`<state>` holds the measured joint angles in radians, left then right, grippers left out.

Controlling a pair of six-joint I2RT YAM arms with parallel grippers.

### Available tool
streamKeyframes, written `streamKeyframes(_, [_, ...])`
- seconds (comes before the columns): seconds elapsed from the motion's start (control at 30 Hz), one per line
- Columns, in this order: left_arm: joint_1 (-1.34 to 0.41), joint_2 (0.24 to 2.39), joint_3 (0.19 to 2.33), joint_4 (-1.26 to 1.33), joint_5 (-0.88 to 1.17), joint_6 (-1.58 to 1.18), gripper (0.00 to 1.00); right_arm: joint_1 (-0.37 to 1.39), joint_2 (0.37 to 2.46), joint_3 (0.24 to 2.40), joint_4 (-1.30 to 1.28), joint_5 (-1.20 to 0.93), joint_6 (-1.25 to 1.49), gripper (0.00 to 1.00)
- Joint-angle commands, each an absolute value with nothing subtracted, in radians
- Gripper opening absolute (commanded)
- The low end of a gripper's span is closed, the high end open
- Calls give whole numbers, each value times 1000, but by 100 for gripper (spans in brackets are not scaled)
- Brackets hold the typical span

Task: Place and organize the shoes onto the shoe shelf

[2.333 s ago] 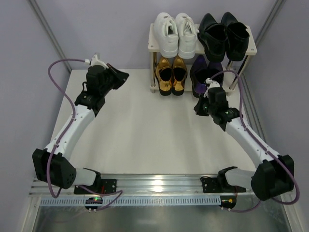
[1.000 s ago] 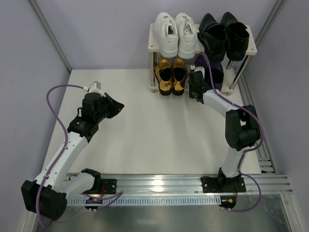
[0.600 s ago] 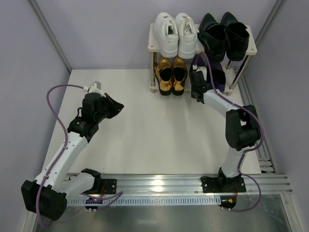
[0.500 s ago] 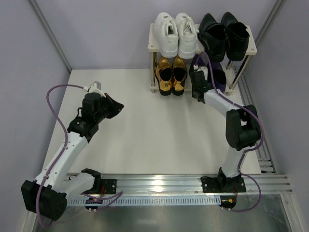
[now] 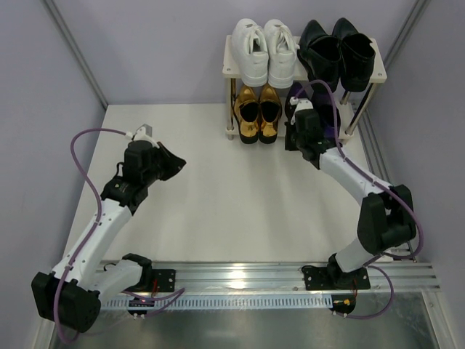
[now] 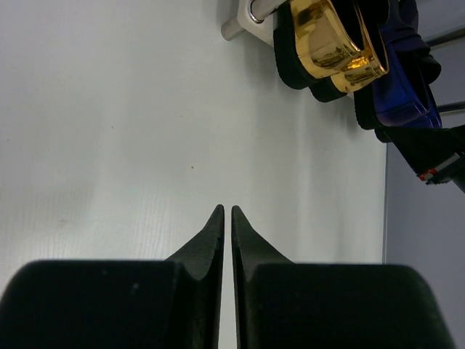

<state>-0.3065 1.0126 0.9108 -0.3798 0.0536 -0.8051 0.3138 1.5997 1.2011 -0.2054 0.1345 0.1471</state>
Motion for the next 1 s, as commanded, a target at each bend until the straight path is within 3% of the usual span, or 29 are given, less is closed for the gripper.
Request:
streamKeyframes(0.0, [-310,968,948,-403,60,-785,5,385,1439,1157,-214,104,184,4])
streamKeyframes(0.17, [-310,936,957,-439,97,-770,2,454,1203,1094,-363,120,251,4])
streamKeyframes(0.33, [-310,901,969,-498,140,-759,0,457,994,1194,-501,175,229,5])
streamKeyframes(0.47, [-308,870,989,-560,149,-744,2,457,931,1351,-665,186,203,15])
streamKeyframes(0.5, [-310,858,989,-575,150,-742,8,456,920,1380,-690,184,206,24])
streamKeyframes(0.53, [-310,835,988,-581,155,-742,17,457,914,1429,-713,175,206,55])
streamKeyframes(0.57, [-310,821,988,-590,156,-742,43,457,910,1449,-745,166,206,81])
streamKeyframes(0.6, [-310,809,982,-598,155,-742,57,456,905,1469,-765,150,206,97])
streamKeyframes(0.63, [-310,781,979,-616,144,-744,68,457,902,1509,-785,135,215,97])
streamKeyframes(0.67, [-308,769,976,-627,138,-745,96,457,902,1529,-822,124,224,97])
streamKeyframes(0.7, [-310,756,973,-640,130,-746,100,457,900,1546,-836,115,229,97])
streamKeyframes(0.97, [-310,666,956,-701,106,-758,100,457,905,1761,-1004,25,241,97])
